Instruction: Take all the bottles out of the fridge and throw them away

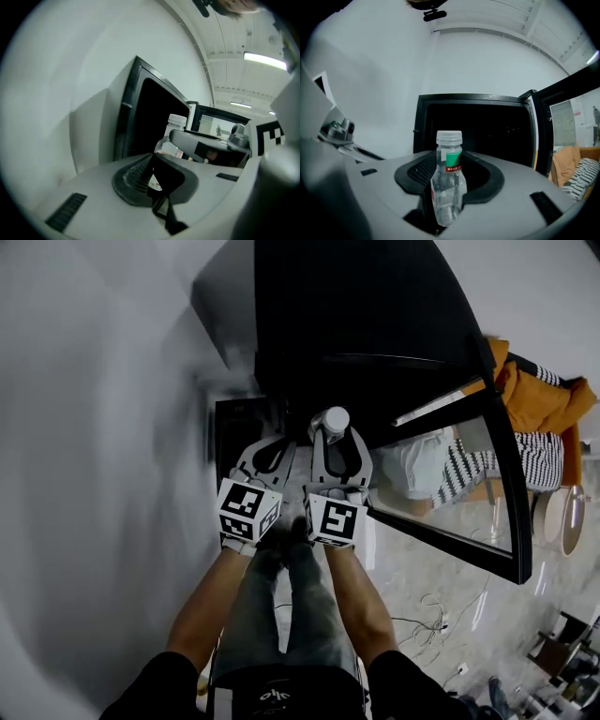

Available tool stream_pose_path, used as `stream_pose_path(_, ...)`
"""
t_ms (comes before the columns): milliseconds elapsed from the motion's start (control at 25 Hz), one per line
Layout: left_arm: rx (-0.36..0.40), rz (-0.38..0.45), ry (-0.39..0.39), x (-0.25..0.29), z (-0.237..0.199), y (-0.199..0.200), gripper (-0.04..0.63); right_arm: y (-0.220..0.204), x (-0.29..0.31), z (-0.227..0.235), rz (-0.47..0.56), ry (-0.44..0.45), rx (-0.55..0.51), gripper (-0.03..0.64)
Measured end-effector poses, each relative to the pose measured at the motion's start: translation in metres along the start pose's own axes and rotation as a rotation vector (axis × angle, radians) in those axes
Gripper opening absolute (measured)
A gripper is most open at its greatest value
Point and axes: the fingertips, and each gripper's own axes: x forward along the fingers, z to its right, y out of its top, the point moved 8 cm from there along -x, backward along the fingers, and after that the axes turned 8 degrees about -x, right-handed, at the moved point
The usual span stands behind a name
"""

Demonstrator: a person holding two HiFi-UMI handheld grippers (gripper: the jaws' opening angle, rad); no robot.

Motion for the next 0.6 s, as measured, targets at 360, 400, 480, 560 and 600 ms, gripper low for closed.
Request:
stream_pose_path(360, -0.075, 0.057, 0.217, -0.109, -0.081, -0.015, 0.008, 0.016, 0.000, -0.123, 0.030, 0.203, 0.007, 0.176)
stream_pose_path(400, -0.080, 0.062, 0.236, -0.119, -0.087, -0.016, 0.008, 0.016, 0.001, -0.133, 0.026, 0.218, 0.011, 0.176)
stream_pose_path(480, -0.090, 0.072, 0.269, -0.136, -0.099, -0.019, 0.008, 0.015, 0.004, -0.152, 0.026, 0.245, 0.013, 0.176)
stream_pose_path(560, -0.102, 0.081, 0.299, -0.151, -0.110, -0.023, 0.008, 0.013, 0.007, -0.168, 0.024, 0.275, 0.010, 0.176)
stream_pose_path(600, -0.107, 0.084, 0.314, -0.157, -0.115, -0.025, 0.008, 0.011, 0.009, -0.175, 0.018, 0.287, 0.012, 0.176)
